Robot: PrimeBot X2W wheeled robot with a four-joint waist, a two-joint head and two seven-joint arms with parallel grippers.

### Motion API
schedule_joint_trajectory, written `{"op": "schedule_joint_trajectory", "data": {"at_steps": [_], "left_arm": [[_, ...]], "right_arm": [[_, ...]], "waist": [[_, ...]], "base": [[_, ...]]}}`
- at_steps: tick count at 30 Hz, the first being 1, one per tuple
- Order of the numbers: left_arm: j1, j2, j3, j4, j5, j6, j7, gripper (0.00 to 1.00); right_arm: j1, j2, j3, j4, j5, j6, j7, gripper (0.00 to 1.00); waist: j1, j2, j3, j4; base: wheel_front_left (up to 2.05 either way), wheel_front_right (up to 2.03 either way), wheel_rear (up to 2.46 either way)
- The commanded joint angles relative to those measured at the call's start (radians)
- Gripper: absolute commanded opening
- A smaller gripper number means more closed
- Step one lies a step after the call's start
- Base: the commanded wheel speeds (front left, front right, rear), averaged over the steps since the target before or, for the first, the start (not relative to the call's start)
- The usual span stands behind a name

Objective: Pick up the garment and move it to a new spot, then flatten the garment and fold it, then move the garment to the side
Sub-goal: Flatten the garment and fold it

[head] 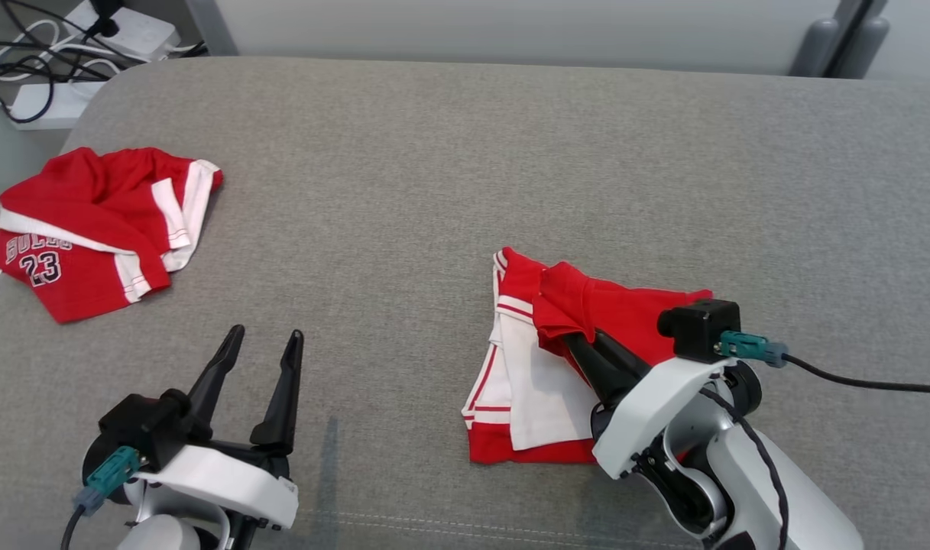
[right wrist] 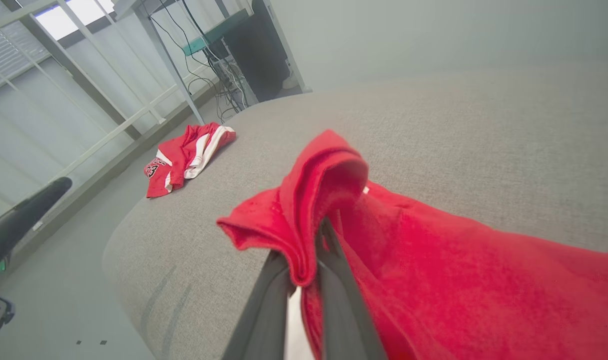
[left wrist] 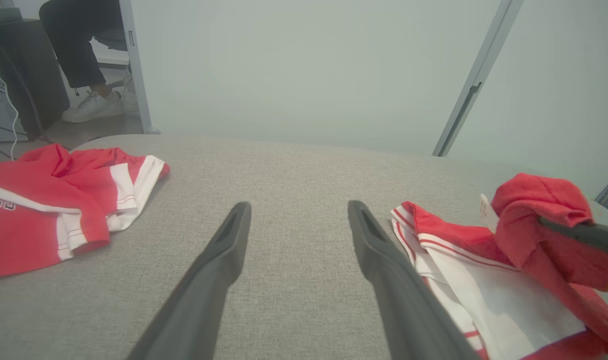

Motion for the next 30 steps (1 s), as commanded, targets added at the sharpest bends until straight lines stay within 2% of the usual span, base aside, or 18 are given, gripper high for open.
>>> {"op": "schedule_joint_trajectory", "data": {"at_steps": [1,8,9,10,11,14,20,23,26,30], "left_arm": [[-0.060,0.017,0.030,-0.012,0.013,-0.009,-0.001,1.00],[-0.083,0.007,0.018,0.005,0.018,-0.020,-0.006,1.00],[-0.086,0.004,0.016,0.008,0.018,-0.021,-0.007,1.00],[-0.088,0.002,0.015,0.010,0.018,-0.023,-0.008,1.00],[-0.091,0.000,0.014,0.014,0.018,-0.024,-0.009,1.00],[-0.097,-0.004,0.014,0.023,0.019,-0.028,-0.012,1.00],[-0.099,-0.006,0.018,0.034,0.021,-0.030,-0.017,1.00],[-0.098,-0.002,0.023,0.038,0.023,-0.029,-0.019,1.00],[-0.093,0.006,0.034,0.038,0.026,-0.025,-0.021,1.00],[-0.086,0.019,0.053,0.032,0.034,-0.014,-0.024,1.00]], "right_arm": [[-0.052,0.018,0.024,0.022,-0.009,-0.002,-0.030,0.00],[-0.154,0.028,0.085,0.183,0.035,-0.002,-0.098,0.00],[-0.168,0.028,0.100,0.200,0.047,-0.002,-0.106,0.35],[-0.180,0.028,0.118,0.218,0.063,-0.002,-0.106,0.91],[-0.191,0.028,0.138,0.229,0.081,-0.002,-0.110,1.00],[-0.216,0.028,0.202,0.219,0.165,-0.002,-0.123,1.00],[-0.246,0.020,0.209,0.175,0.195,-0.002,-0.192,1.00],[-0.238,-0.054,0.145,0.117,0.155,-0.002,-0.269,1.00],[-0.197,-0.145,0.042,0.067,0.062,-0.002,-0.308,1.00],[-0.090,-0.213,-0.110,0.024,-0.076,-0.002,-0.323,1.00]], "waist": [[0.0000,-0.0001,0.003,0.021],[0.0000,-0.0001,0.020,0.043],[0.0000,-0.0001,0.023,0.045],[0.0000,-0.0001,0.025,0.046],[0.0000,-0.0001,0.028,0.047],[0.0000,-0.0001,0.033,0.045],[0.0000,-0.0001,0.035,0.030],[0.0000,-0.0001,0.033,0.019],[0.0000,-0.0001,0.031,0.002],[0.0000,-0.0001,0.025,-0.019]], "base": [[0.00,0.00,0.00],[0.00,0.00,0.00],[0.00,0.00,0.00],[0.00,0.00,0.00],[0.00,0.00,0.00],[0.00,0.00,0.00],[0.00,0.00,0.00],[0.00,0.00,0.00],[0.00,0.00,0.00],[0.00,0.00,0.00]]}}
